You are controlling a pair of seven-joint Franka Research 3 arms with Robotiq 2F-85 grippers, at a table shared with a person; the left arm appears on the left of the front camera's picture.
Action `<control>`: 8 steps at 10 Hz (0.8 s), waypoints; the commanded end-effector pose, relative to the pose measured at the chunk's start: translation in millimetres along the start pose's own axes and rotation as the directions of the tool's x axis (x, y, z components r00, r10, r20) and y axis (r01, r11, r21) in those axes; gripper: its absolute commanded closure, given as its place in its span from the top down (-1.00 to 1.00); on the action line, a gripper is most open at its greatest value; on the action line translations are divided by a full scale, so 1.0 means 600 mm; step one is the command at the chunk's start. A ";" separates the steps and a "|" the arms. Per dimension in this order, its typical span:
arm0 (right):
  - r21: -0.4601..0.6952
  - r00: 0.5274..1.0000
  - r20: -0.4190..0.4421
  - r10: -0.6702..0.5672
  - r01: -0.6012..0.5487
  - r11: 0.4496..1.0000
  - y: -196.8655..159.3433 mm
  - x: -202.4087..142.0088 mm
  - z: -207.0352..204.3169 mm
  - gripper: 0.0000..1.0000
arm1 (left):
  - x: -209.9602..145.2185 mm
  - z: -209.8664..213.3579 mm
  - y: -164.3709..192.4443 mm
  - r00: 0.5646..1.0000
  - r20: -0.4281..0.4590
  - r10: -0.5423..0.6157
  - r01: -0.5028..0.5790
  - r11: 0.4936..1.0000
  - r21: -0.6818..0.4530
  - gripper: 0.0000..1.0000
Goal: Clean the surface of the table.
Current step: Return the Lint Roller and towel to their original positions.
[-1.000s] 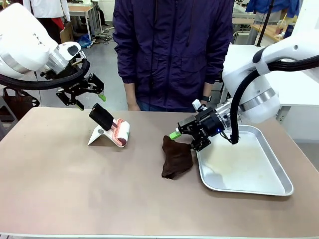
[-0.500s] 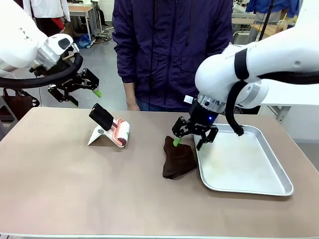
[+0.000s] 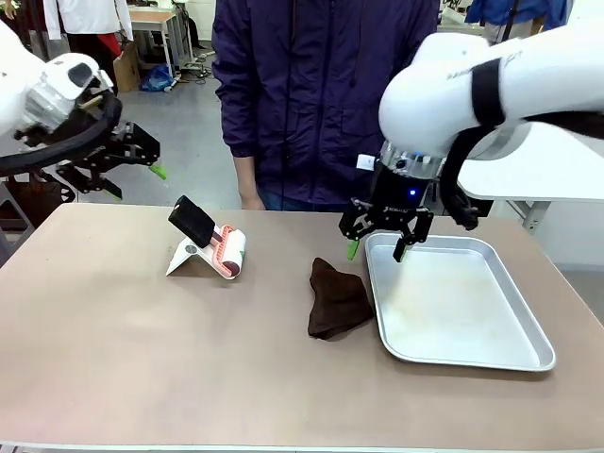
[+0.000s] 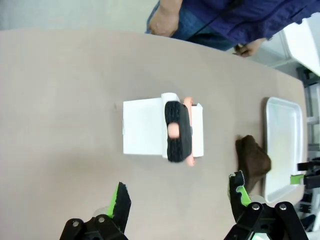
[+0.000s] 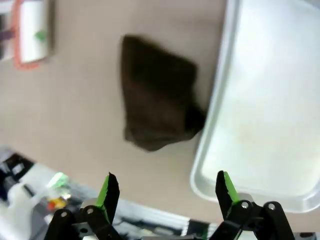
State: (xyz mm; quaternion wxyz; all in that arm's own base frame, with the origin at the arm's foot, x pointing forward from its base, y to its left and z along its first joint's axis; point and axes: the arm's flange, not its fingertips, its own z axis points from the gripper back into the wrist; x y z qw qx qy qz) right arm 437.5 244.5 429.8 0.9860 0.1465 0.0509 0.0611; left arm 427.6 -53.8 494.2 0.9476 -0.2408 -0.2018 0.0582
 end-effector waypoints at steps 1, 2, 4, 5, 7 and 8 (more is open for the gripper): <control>0.251 0.999 0.033 -0.016 0.007 0.968 -0.076 -0.083 0.017 1.00 | -0.072 0.046 0.050 1.000 -0.009 0.004 -0.005 0.994 -0.110 1.00; 0.321 0.996 0.082 -0.037 0.009 0.947 -0.097 -0.119 0.030 1.00 | -0.098 0.065 0.078 0.999 -0.046 0.004 -0.011 0.988 -0.154 1.00; 0.473 0.987 0.157 -0.031 -0.047 0.880 -0.144 -0.196 0.065 1.00 | -0.139 0.098 0.145 0.990 -0.142 -0.010 -0.025 0.971 -0.238 1.00; 0.545 0.983 0.178 -0.039 -0.065 0.836 -0.173 -0.223 0.078 1.00 | -0.154 0.101 0.178 0.988 -0.153 0.001 -0.041 0.966 -0.256 1.00; 0.666 0.982 0.183 -0.048 -0.088 0.741 -0.244 -0.260 0.085 1.00 | -0.168 0.094 0.225 0.983 -0.138 -0.120 0.037 0.869 -0.494 1.00; 0.688 0.979 0.177 -0.096 -0.053 0.724 -0.275 -0.266 0.079 1.00 | -0.162 0.081 0.244 0.974 -0.151 -0.167 0.060 0.840 -0.539 1.00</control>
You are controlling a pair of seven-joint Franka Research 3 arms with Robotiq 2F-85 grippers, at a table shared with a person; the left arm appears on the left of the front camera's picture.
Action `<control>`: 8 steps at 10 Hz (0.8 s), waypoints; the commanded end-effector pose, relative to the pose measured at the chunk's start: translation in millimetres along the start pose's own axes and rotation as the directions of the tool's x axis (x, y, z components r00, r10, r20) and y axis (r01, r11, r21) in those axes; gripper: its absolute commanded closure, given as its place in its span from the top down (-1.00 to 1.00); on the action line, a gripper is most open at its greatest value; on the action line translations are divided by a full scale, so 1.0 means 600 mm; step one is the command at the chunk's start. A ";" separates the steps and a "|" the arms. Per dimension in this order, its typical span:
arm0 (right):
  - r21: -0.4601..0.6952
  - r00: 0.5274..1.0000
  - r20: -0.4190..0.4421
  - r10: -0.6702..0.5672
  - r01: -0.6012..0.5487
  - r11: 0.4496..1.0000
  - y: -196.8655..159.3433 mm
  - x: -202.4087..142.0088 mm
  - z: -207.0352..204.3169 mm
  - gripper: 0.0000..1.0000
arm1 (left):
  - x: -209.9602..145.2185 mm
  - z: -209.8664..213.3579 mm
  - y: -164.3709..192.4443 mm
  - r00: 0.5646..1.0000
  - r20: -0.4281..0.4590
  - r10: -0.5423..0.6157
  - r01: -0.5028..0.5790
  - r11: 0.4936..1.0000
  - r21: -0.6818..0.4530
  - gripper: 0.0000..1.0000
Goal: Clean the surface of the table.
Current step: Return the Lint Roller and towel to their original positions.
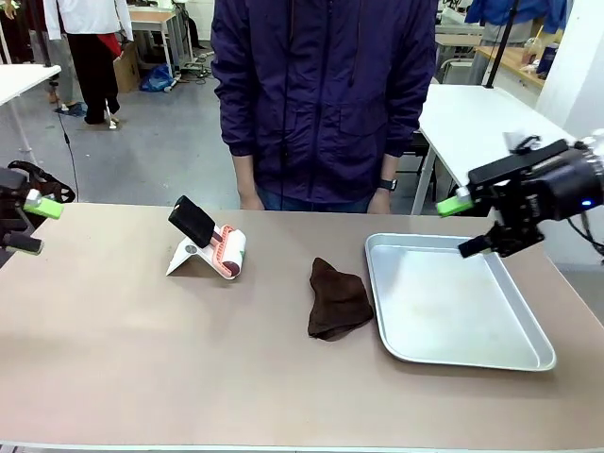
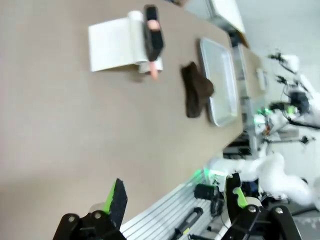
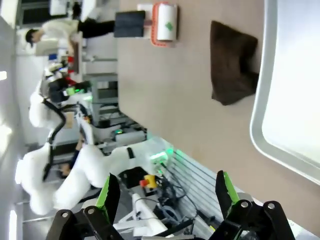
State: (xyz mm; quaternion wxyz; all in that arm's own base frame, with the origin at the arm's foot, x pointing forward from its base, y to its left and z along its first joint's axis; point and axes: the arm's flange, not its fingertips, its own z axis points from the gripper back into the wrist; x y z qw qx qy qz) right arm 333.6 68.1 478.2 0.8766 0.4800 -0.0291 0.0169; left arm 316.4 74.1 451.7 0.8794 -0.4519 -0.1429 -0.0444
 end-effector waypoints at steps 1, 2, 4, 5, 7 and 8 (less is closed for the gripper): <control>0.145 0.999 0.026 -0.035 0.031 0.989 -0.096 -0.058 0.008 1.00 | -0.004 -0.029 0.046 0.996 -0.036 -0.084 0.078 0.985 -0.157 1.00; 0.236 0.997 0.048 -0.061 0.048 0.971 -0.126 -0.065 0.023 1.00 | -0.005 -0.034 0.052 0.995 0.030 -0.097 0.101 0.975 -0.200 1.00; 0.393 0.995 0.064 -0.077 0.046 0.918 -0.176 -0.079 0.044 1.00 | -0.002 -0.038 0.051 0.974 0.198 -0.106 0.153 0.959 -0.238 1.00; 0.479 0.990 0.087 -0.112 0.057 0.876 -0.195 -0.079 0.048 1.00 | -0.001 -0.023 0.047 0.996 0.046 -0.082 0.089 0.982 -0.169 1.00; 0.375 0.991 0.071 -0.115 0.081 0.924 -0.163 0.008 0.107 1.00 | -0.001 -0.023 0.047 0.996 0.046 -0.082 0.089 0.982 -0.169 1.00; 0.375 0.991 0.071 -0.115 0.081 0.924 -0.163 0.008 0.107 1.00 | -0.001 -0.023 0.047 0.996 0.046 -0.082 0.089 0.982 -0.169 1.00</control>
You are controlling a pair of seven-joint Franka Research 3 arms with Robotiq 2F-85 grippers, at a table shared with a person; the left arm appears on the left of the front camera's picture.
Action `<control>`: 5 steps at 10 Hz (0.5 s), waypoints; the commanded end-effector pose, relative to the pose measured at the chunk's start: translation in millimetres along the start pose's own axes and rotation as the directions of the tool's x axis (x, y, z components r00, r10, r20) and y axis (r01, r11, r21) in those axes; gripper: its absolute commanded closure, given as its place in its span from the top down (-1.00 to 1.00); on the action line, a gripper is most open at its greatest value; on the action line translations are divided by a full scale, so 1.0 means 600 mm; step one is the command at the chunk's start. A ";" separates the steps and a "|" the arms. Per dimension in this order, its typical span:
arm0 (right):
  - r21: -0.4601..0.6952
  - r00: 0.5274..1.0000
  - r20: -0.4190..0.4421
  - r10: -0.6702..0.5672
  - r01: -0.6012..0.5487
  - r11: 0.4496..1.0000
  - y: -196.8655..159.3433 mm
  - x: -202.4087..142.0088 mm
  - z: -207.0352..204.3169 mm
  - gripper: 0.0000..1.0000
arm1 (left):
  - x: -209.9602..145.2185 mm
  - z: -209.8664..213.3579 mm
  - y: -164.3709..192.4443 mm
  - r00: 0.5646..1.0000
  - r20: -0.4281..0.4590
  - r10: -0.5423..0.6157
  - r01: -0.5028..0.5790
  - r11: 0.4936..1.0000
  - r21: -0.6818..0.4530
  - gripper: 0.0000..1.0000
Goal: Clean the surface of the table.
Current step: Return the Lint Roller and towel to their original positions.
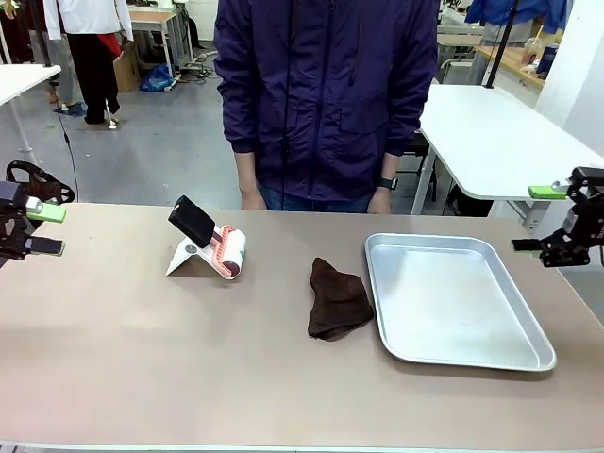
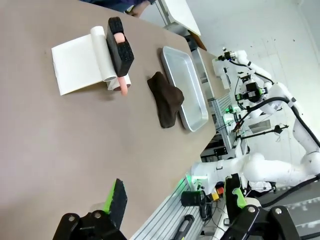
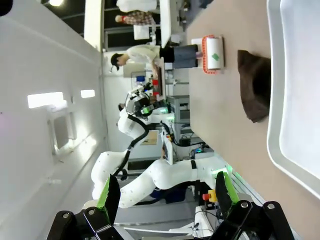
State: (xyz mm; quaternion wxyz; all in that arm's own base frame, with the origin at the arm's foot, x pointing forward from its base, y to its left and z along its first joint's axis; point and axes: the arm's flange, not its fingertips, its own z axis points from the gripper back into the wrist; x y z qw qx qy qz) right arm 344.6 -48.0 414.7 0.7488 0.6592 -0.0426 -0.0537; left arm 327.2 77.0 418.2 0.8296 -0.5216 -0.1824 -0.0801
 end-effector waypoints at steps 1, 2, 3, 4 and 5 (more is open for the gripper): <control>-0.056 1.000 -0.015 0.017 -0.018 0.998 0.028 -0.007 -0.012 1.00 | -0.001 0.007 -0.004 1.000 -0.019 -0.002 0.002 1.000 0.002 1.00; -0.056 1.000 -0.015 0.017 -0.018 0.998 0.028 -0.007 -0.012 1.00 | -0.001 0.007 -0.004 1.000 -0.019 -0.002 0.002 1.000 0.002 1.00; -0.056 1.000 -0.015 0.017 -0.018 0.998 0.028 -0.007 -0.012 1.00 | -0.001 0.007 -0.004 1.000 -0.019 -0.002 0.002 1.000 0.002 1.00; -0.056 1.000 -0.015 0.017 -0.018 0.998 0.028 -0.007 -0.012 1.00 | -0.001 0.007 -0.004 1.000 -0.019 -0.002 0.002 1.000 0.002 1.00; -0.056 1.000 -0.015 0.017 -0.018 0.998 0.028 -0.007 -0.012 1.00 | -0.001 0.007 -0.004 1.000 -0.019 -0.002 0.002 1.000 0.002 1.00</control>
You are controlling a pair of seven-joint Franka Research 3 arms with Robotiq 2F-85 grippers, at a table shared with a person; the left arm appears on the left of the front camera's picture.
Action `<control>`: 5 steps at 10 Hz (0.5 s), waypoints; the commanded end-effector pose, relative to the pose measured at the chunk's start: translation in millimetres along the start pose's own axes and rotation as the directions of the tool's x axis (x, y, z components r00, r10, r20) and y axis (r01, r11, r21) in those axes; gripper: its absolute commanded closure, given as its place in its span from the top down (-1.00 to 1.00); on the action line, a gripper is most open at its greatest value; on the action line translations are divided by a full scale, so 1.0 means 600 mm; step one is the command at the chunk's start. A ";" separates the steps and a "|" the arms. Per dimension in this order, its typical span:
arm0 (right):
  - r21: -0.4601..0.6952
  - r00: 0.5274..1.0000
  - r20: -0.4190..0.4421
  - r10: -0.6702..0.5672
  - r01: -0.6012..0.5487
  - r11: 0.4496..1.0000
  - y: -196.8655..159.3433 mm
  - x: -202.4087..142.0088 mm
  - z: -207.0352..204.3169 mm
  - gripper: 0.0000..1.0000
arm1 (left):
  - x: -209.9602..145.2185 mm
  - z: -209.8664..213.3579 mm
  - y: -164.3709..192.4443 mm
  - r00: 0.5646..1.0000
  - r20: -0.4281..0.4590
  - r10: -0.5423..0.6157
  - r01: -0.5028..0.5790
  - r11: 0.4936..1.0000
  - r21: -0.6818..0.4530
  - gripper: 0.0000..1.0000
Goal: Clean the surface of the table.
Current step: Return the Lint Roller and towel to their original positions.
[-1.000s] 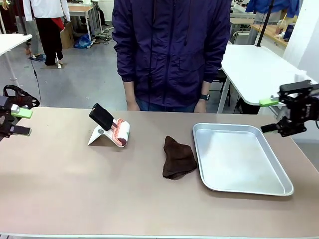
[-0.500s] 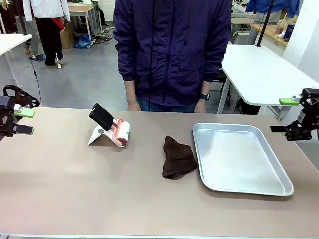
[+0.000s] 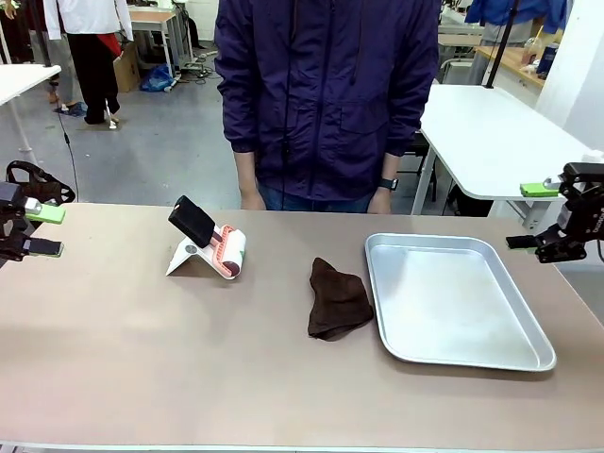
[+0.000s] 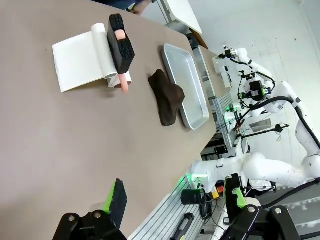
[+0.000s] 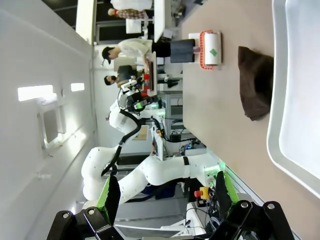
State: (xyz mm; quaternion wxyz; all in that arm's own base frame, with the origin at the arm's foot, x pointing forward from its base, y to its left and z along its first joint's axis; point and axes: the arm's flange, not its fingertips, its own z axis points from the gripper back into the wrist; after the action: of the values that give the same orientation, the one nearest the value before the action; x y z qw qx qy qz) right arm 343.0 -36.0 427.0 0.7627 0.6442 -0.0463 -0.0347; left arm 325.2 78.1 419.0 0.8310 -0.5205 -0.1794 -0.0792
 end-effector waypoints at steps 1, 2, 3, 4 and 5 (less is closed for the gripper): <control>-0.017 1.000 0.004 -0.019 0.019 1.000 0.006 -0.002 0.005 1.00 | 0.001 0.004 -0.003 1.000 -0.014 -0.006 0.006 1.000 -0.001 1.00; -0.017 1.000 0.004 -0.019 0.019 1.000 0.006 -0.002 0.005 1.00 | 0.001 0.004 -0.003 1.000 -0.014 -0.006 0.006 1.000 -0.001 1.00; -0.017 1.000 0.004 -0.019 0.019 1.000 0.006 -0.002 0.005 1.00 | 0.001 0.004 -0.003 1.000 -0.014 -0.006 0.006 1.000 -0.001 1.00; -0.017 1.000 0.004 -0.019 0.019 1.000 0.006 -0.002 0.005 1.00 | 0.001 0.004 -0.003 1.000 -0.014 -0.006 0.006 1.000 -0.001 1.00; -0.017 1.000 0.004 -0.019 0.019 1.000 0.006 -0.002 0.005 1.00 | 0.001 0.004 -0.003 1.000 -0.014 -0.006 0.006 1.000 -0.001 1.00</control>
State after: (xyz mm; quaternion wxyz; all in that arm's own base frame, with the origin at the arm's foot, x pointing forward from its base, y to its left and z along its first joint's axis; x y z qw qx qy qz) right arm 342.8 -37.9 426.9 0.7628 0.6439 -0.0480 -0.0369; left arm 325.1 77.9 419.2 0.8312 -0.5204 -0.1790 -0.0795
